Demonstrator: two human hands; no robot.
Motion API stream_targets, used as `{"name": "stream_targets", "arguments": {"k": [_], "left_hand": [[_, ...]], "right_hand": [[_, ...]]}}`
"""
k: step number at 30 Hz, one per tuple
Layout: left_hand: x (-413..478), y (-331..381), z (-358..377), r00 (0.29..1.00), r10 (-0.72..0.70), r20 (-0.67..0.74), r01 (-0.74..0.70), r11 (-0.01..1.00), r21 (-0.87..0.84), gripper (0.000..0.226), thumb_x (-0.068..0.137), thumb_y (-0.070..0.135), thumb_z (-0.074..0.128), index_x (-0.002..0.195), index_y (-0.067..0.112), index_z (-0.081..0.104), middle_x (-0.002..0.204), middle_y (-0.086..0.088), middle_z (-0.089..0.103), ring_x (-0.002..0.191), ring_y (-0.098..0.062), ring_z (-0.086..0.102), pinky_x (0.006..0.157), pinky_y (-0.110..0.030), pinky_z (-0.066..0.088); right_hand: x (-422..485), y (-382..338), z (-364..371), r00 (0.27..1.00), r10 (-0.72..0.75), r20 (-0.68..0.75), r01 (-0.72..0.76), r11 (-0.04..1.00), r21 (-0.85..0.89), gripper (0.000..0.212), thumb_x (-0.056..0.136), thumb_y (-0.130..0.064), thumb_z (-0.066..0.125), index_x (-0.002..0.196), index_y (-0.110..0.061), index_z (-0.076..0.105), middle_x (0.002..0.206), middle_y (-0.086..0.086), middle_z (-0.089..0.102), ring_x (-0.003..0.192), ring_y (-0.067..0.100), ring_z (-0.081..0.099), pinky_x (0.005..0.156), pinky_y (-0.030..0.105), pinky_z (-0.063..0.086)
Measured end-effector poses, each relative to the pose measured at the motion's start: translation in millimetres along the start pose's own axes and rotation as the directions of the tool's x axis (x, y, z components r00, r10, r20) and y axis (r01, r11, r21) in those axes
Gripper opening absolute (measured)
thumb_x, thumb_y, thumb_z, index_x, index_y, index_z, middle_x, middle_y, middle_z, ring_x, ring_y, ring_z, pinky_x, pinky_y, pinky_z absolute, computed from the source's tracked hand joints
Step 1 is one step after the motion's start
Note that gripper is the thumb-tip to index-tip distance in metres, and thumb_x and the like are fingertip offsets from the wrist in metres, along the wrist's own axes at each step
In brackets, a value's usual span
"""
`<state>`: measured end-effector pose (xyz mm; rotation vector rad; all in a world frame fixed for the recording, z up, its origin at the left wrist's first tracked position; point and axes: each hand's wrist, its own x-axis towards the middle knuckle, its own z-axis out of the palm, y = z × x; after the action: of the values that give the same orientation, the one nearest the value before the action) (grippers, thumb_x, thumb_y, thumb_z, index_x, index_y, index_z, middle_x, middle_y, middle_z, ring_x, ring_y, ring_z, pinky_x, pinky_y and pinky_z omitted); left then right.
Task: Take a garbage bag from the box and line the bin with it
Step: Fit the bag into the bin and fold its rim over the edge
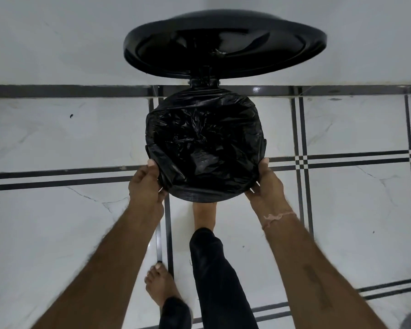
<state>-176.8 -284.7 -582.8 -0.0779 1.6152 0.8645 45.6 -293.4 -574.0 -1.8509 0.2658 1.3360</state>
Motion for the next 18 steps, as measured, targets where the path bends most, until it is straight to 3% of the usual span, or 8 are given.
{"name": "stream_targets", "arguments": {"k": [3, 5, 9, 11, 13, 16, 18], "left_hand": [[0.4, -4.4, 0.6, 1.000, -0.011, -0.001, 0.010, 0.987, -0.158, 0.021, 0.099, 0.031, 0.062, 0.098, 0.010, 0.067, 0.091, 0.002, 0.075, 0.084, -0.013, 0.072, 0.078, -0.031, 0.063], [-5.1, -12.6, 1.1, 0.998, -0.059, 0.018, 0.062, 0.971, -0.231, 0.030, 0.101, 0.041, 0.056, 0.092, 0.015, 0.068, 0.090, 0.002, 0.075, 0.082, -0.010, 0.074, 0.075, -0.029, 0.061], [-12.6, -31.6, -2.5, 0.982, -0.177, 0.069, 0.190, 0.941, -0.282, 0.038, 0.100, 0.050, 0.053, 0.108, 0.017, 0.068, 0.104, -0.001, 0.073, 0.101, -0.019, 0.069, 0.075, -0.037, 0.058], [-13.6, -33.0, -0.2, 0.986, -0.154, 0.071, 0.169, 0.917, -0.362, 0.038, 0.100, 0.050, 0.053, 0.101, 0.016, 0.070, 0.100, -0.001, 0.076, 0.100, -0.019, 0.071, 0.074, -0.034, 0.058], [-17.9, -33.2, 6.1, 0.987, -0.151, 0.047, 0.158, 0.913, -0.377, 0.046, 0.100, 0.057, 0.049, 0.106, 0.016, 0.070, 0.106, -0.002, 0.073, 0.103, -0.018, 0.069, 0.080, -0.037, 0.058], [-25.1, -39.2, 12.5, 0.970, -0.230, 0.072, 0.241, 0.910, -0.338, 0.063, 0.097, 0.068, 0.042, 0.126, 0.019, 0.067, 0.121, -0.004, 0.069, 0.113, -0.022, 0.065, 0.092, -0.052, 0.055], [-29.8, -43.1, 11.2, 0.971, -0.224, 0.082, 0.239, 0.908, -0.345, 0.061, 0.096, 0.066, 0.045, 0.130, 0.020, 0.065, 0.126, -0.008, 0.069, 0.113, -0.024, 0.066, 0.085, -0.047, 0.058]], "right_hand": [[5.8, 5.9, -1.1, 0.998, 0.018, 0.062, -0.029, 0.982, 0.186, 0.038, 0.103, -0.045, 0.057, 0.116, -0.011, 0.071, 0.121, 0.009, 0.075, 0.117, 0.027, 0.068, 0.106, 0.046, 0.054], [4.7, 14.9, -3.5, 0.997, 0.049, 0.056, -0.062, 0.967, 0.248, 0.039, 0.104, -0.048, 0.053, 0.110, -0.013, 0.071, 0.116, 0.010, 0.074, 0.118, 0.026, 0.067, 0.101, 0.043, 0.056], [-8.5, 30.6, -6.8, 0.989, 0.141, 0.047, -0.148, 0.964, 0.219, 0.042, 0.100, -0.057, 0.054, 0.111, -0.020, 0.071, 0.117, 0.004, 0.071, 0.107, 0.022, 0.067, 0.078, 0.036, 0.057], [-11.8, 34.4, -4.7, 0.987, 0.150, 0.060, -0.162, 0.941, 0.298, 0.044, 0.100, -0.057, 0.055, 0.109, -0.016, 0.071, 0.111, 0.005, 0.072, 0.099, 0.020, 0.070, 0.069, 0.033, 0.060], [-14.8, 41.4, -1.2, 0.988, 0.150, 0.035, -0.152, 0.921, 0.358, 0.046, 0.102, -0.057, 0.051, 0.107, -0.015, 0.070, 0.108, 0.004, 0.071, 0.095, 0.018, 0.069, 0.069, 0.031, 0.059], [-27.3, 53.6, 6.9, 0.965, 0.258, 0.052, -0.256, 0.879, 0.401, 0.060, 0.098, -0.065, 0.050, 0.124, -0.013, 0.066, 0.123, 0.005, 0.066, 0.113, 0.023, 0.064, 0.071, 0.040, 0.062], [-36.2, 57.3, 10.6, 0.946, 0.308, 0.098, -0.319, 0.840, 0.439, 0.065, 0.098, -0.065, 0.050, 0.131, -0.011, 0.064, 0.124, 0.007, 0.065, 0.109, 0.024, 0.065, 0.061, 0.037, 0.063]]}}
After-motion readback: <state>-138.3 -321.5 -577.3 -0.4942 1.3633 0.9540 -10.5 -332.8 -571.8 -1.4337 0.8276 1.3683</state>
